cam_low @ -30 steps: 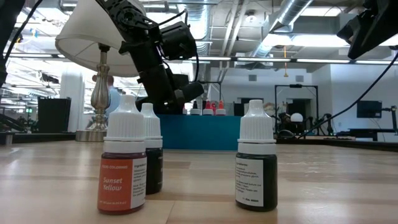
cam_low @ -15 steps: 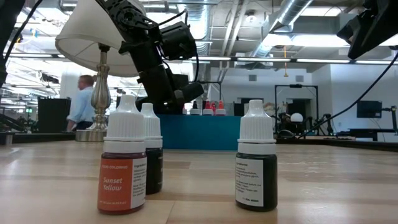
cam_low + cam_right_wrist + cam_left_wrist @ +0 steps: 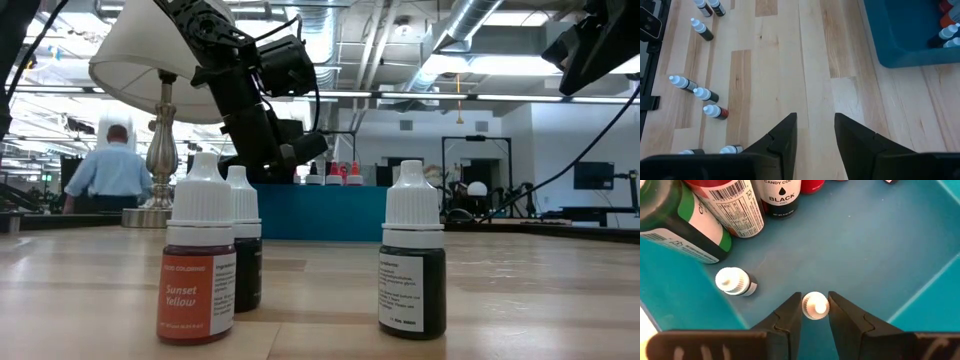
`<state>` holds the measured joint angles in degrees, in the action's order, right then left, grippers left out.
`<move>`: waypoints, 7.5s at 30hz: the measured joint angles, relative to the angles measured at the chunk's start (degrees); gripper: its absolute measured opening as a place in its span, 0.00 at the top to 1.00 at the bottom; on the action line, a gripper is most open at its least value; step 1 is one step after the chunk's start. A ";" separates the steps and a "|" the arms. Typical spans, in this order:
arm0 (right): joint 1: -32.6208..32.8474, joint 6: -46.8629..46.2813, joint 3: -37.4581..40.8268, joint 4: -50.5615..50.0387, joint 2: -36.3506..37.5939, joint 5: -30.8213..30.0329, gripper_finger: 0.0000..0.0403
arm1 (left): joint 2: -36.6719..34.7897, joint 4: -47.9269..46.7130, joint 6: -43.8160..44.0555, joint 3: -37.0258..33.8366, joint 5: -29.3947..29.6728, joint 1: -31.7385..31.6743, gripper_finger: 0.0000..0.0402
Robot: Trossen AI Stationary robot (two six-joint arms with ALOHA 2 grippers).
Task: Pick & Place food coloring
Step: Put the small black food coloring bottle into the bin
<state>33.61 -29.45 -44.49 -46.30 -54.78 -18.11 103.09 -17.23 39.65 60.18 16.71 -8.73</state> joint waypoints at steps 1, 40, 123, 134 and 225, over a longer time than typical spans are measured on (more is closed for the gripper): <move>0.00 0.00 0.00 0.00 0.00 0.00 0.70 | 0.01 0.00 -0.22 0.00 -0.15 0.00 0.78; 0.01 -0.09 0.00 -1.66 0.00 0.00 0.70 | 0.08 -2.47 -4.34 6.37 0.17 -0.04 0.54; 2.60 -13.64 0.02 -1.00 -11.13 18.34 0.70 | -28.09 -6.24 2.98 -0.31 2.67 26.53 0.54; 2.62 -14.02 0.00 -1.29 -11.10 18.23 0.70 | -25.74 -4.66 3.66 -0.40 0.57 26.80 0.54; 10.25 -11.09 0.00 16.81 -31.80 19.25 0.70 | -25.05 -7.79 -0.96 -0.39 2.87 34.47 0.55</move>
<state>43.86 -40.54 -44.49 -29.50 -86.59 1.14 78.04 -25.02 38.70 59.79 19.57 25.74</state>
